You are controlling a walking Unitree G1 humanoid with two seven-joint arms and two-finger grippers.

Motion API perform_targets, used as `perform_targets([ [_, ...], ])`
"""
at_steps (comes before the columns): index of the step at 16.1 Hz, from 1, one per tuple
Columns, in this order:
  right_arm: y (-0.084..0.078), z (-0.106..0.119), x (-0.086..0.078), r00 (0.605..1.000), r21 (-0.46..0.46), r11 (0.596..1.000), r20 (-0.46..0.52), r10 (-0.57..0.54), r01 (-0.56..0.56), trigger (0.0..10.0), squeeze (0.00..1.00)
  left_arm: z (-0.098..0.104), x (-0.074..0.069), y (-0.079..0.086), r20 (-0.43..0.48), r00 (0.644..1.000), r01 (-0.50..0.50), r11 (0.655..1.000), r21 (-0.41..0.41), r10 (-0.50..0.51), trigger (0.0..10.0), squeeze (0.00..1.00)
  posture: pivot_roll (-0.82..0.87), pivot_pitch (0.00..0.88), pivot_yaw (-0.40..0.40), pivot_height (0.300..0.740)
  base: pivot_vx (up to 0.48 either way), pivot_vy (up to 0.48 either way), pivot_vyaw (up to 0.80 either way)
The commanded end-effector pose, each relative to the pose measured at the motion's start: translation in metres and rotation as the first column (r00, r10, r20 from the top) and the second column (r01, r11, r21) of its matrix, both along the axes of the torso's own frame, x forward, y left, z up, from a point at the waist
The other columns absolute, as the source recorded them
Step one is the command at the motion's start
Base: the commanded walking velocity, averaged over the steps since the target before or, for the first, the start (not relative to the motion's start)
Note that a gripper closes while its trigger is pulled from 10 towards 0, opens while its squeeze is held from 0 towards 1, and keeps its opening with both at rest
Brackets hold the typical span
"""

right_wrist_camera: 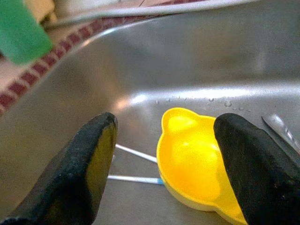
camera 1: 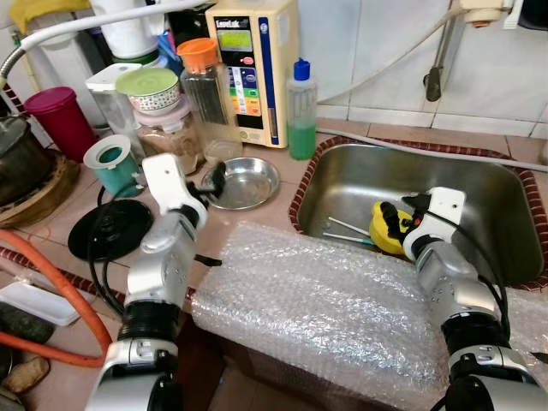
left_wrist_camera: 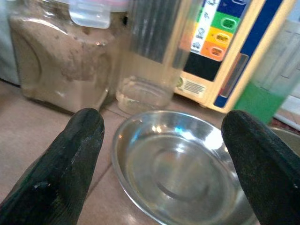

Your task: Kitchen organization

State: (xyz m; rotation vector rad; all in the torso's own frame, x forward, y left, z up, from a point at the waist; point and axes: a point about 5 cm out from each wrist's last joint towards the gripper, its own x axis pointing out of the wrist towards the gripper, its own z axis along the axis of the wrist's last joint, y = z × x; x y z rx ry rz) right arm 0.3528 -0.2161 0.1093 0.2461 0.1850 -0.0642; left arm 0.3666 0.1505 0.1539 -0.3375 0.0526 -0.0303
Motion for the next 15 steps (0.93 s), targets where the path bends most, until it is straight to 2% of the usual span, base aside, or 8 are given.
perform_targets([
  [1, 0.009, 0.000, -0.003, 1.000, 0.160, 0.987, -0.003, -0.017, 0.017, 10.0, 1.00, -0.001, 0.006, 0.013, -0.032, 0.997, -0.069, 0.997, -0.030, 0.068, 10.0, 1.00, -0.02, 0.000, 0.145, 0.740, 0.000, 0.000, 0.00],
  [2, 0.019, 0.004, -0.006, 0.999, 0.342, 0.938, -0.007, -0.049, 0.048, 10.0, 1.00, -0.006, 0.010, 0.021, -0.087, 0.989, -0.128, 0.990, -0.054, 0.123, 10.0, 0.00, -0.03, 0.000, 0.149, 0.740, 0.000, 0.000, 0.00],
  [4, 0.028, 0.009, -0.009, 1.000, 0.317, 0.948, 0.009, -0.012, 0.009, 10.0, 1.00, -0.007, 0.015, 0.022, -0.120, 0.984, -0.141, 0.987, -0.080, 0.131, 10.0, 0.00, -0.04, 0.000, 0.150, 0.740, 0.000, 0.000, 0.00],
  [5, 0.033, 0.019, -0.012, 0.998, 0.224, 0.974, 0.056, 0.015, -0.027, 10.0, 0.56, -0.007, 0.021, 0.020, -0.145, 0.980, -0.150, 0.984, -0.096, 0.136, 10.0, 0.00, -0.06, 0.000, 0.154, 0.740, 0.000, 0.000, 0.00],
  [6, 0.035, 0.026, -0.013, 0.996, 0.193, 0.980, 0.081, 0.026, -0.042, 10.0, 0.23, -0.009, 0.023, 0.018, -0.173, 0.975, -0.156, 0.984, -0.090, 0.139, 10.0, 0.00, -0.06, 0.000, 0.155, 0.740, 0.000, 0.000, 0.00],
  [7, 0.037, 0.030, -0.014, 0.995, 0.185, 0.981, 0.096, 0.032, -0.049, 10.0, 0.05, -0.009, 0.023, 0.018, -0.180, 0.973, -0.161, 0.982, -0.101, 0.142, 10.0, 0.00, -0.06, 0.000, 0.158, 0.740, 0.000, 0.000, 0.00],
  [11, 0.064, 0.057, -0.024, 0.975, 0.136, 0.972, 0.142, 0.172, -0.191, 10.0, 0.00, -0.015, 0.029, 0.006, -0.265, 0.958, -0.139, 0.986, -0.094, 0.110, 10.0, 0.00, -0.06, 0.000, 0.179, 0.740, 0.000, 0.000, 0.00],
  [15, 0.078, 0.055, -0.035, 0.961, 0.061, 0.964, 0.116, 0.252, -0.260, 10.0, 0.00, -0.024, 0.028, 0.001, -0.356, 0.930, -0.138, 0.986, -0.097, 0.096, 10.0, 0.00, -0.06, 0.000, 0.188, 0.740, 0.000, 0.000, 0.00],
])
